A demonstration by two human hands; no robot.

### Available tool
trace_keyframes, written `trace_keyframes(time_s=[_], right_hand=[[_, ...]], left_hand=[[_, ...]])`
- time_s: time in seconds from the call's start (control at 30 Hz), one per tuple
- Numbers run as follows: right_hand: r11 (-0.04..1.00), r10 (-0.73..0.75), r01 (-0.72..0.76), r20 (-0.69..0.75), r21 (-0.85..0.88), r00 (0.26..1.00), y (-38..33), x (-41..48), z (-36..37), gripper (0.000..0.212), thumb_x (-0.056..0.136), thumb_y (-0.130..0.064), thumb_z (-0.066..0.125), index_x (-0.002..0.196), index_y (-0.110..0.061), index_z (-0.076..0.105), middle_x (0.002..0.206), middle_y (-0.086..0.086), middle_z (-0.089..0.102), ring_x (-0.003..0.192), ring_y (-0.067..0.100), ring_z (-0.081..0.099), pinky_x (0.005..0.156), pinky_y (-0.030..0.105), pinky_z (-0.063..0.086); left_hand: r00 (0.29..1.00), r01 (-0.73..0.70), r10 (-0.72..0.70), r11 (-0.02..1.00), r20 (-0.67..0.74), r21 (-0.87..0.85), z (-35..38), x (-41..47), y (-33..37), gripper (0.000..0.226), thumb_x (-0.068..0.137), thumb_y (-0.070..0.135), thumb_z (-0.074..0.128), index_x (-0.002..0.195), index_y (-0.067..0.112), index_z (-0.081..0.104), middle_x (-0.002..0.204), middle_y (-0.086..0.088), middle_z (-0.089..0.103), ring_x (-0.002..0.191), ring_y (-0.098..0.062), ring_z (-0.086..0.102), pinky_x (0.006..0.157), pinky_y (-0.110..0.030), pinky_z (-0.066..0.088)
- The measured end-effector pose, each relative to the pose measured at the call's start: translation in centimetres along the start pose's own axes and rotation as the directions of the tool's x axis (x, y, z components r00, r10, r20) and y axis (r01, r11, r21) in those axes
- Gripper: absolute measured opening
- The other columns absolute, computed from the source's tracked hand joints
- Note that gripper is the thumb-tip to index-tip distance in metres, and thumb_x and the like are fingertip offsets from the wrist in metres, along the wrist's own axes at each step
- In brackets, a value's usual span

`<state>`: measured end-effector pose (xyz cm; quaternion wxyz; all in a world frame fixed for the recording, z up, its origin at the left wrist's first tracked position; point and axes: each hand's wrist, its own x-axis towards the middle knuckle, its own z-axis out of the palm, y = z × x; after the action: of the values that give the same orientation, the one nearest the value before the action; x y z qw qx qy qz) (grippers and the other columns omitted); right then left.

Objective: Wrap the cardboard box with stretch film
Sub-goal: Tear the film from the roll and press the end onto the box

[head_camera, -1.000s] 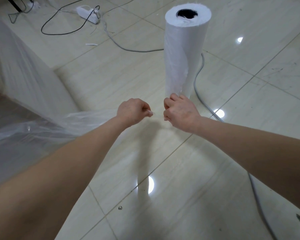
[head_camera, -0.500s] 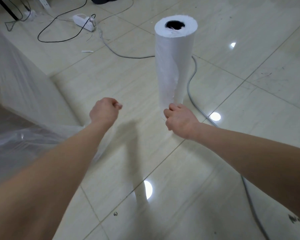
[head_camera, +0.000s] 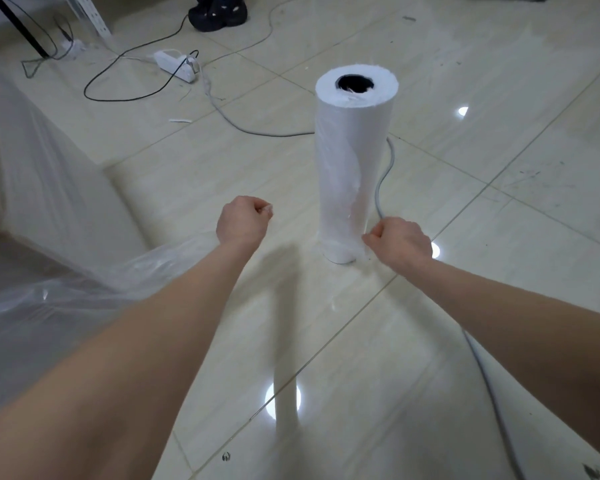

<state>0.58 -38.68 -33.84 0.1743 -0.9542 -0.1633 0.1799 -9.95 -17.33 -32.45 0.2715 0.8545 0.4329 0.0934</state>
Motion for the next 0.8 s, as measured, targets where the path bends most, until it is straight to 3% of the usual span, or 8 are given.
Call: trace_keyframes(time_s=[0.07, 0.13, 0.2, 0.37, 0.47, 0.53, 0.63, 0.8], right_hand=[[0.979, 0.081, -0.078, -0.007, 0.189, 0.997, 0.4, 0.9, -0.6, 0.054, 0.079, -0.051, 0.067, 0.124, -0.023, 0.054, 0.123, 0.001, 0.06, 0.117, 0.026, 0.052, 0.096, 0.042, 0.045], [0.966, 0.009, -0.001, -0.032, 0.257, 0.999, -0.1, 1.4, -1.3, 0.084, 0.07, -0.052, 0.077, 0.139, -0.022, 0.039, 0.134, 0.0, 0.052, 0.125, 0.024, 0.046, 0.098, 0.043, 0.044], [0.945, -0.083, 0.094, -0.046, 0.313, 0.995, -1.0, 1.7, -2.2, 0.099, 0.065, -0.048, 0.082, 0.145, -0.02, 0.031, 0.14, -0.001, 0.047, 0.129, 0.023, 0.044, 0.098, 0.043, 0.044], [0.845, -0.223, 0.19, 0.006, 0.5, 0.975, -3.2, 1.8, -4.0, 0.085, 0.06, -0.035, 0.087, 0.128, -0.018, 0.04, 0.122, -0.004, 0.058, 0.111, 0.021, 0.057, 0.091, 0.045, 0.048], [0.824, -0.204, 0.152, 0.037, 0.546, 0.978, -3.7, 1.8, -4.5, 0.087, 0.062, -0.027, 0.088, 0.132, -0.015, 0.037, 0.123, 0.0, 0.057, 0.111, 0.024, 0.057, 0.091, 0.038, 0.048], [0.805, -0.197, 0.136, 0.044, 0.577, 0.979, -3.9, 1.8, -4.7, 0.089, 0.062, -0.022, 0.088, 0.134, -0.014, 0.036, 0.125, 0.002, 0.056, 0.112, 0.025, 0.056, 0.087, 0.034, 0.047], [0.779, -0.191, 0.123, 0.047, 0.615, 0.98, -4.1, 1.7, -4.8, 0.089, 0.059, -0.02, 0.089, 0.132, -0.013, 0.039, 0.124, 0.003, 0.058, 0.112, 0.026, 0.057, 0.086, 0.035, 0.048], [0.79, -0.172, 0.084, 0.087, 0.608, 0.981, -5.3, 2.0, -5.2, 0.082, 0.062, -0.02, 0.088, 0.129, -0.013, 0.041, 0.121, 0.003, 0.059, 0.109, 0.027, 0.058, 0.08, 0.031, 0.044]], left_hand=[[0.998, 0.037, -0.032, 0.996, 0.058, -0.08, 0.5, 0.5, 0.6, 0.03, 0.089, 0.022, 0.06, 0.117, 0.019, 0.067, 0.115, -0.001, 0.067, 0.108, -0.021, 0.061, 0.093, -0.029, 0.048], [0.99, 0.044, -0.029, 0.994, 0.141, -0.104, 1.1, 0.7, 1.6, 0.038, 0.087, 0.016, 0.062, 0.125, 0.015, 0.062, 0.12, -0.003, 0.065, 0.112, -0.021, 0.059, 0.098, -0.028, 0.046], [0.98, 0.041, -0.015, 0.992, 0.199, -0.123, 1.2, 0.5, 3.1, 0.04, 0.088, 0.01, 0.059, 0.128, 0.014, 0.06, 0.122, -0.004, 0.063, 0.114, -0.021, 0.058, 0.096, -0.029, 0.047], [0.972, -0.018, 0.048, 0.991, 0.231, -0.132, -0.6, 0.2, 7.6, 0.035, 0.091, 0.008, 0.05, 0.123, 0.014, 0.064, 0.124, -0.004, 0.064, 0.115, -0.021, 0.057, 0.092, -0.027, 0.045], [0.944, -0.05, 0.093, 0.989, 0.317, -0.142, -1.9, 0.1, 10.3, 0.027, 0.088, 0.004, 0.052, 0.109, 0.009, 0.068, 0.105, -0.007, 0.067, 0.099, -0.023, 0.061, 0.082, -0.031, 0.048], [0.904, 0.012, 0.059, 0.987, 0.424, -0.163, -2.7, -0.2, 11.7, 0.025, 0.088, 0.001, 0.048, 0.107, 0.007, 0.063, 0.098, -0.007, 0.064, 0.088, -0.023, 0.06, 0.075, -0.031, 0.05], [0.859, 0.074, 0.025, 0.982, 0.512, -0.172, -3.6, -0.4, 12.9, 0.032, 0.091, 0.001, 0.044, 0.118, 0.004, 0.06, 0.108, -0.01, 0.067, 0.095, -0.026, 0.066, 0.082, -0.035, 0.057], [0.837, 0.167, -0.005, 0.954, 0.548, -0.247, -4.7, -0.2, 13.2, 0.037, 0.087, -0.005, 0.046, 0.119, 0.004, 0.06, 0.112, -0.011, 0.067, 0.1, -0.024, 0.067, 0.087, -0.037, 0.056]])
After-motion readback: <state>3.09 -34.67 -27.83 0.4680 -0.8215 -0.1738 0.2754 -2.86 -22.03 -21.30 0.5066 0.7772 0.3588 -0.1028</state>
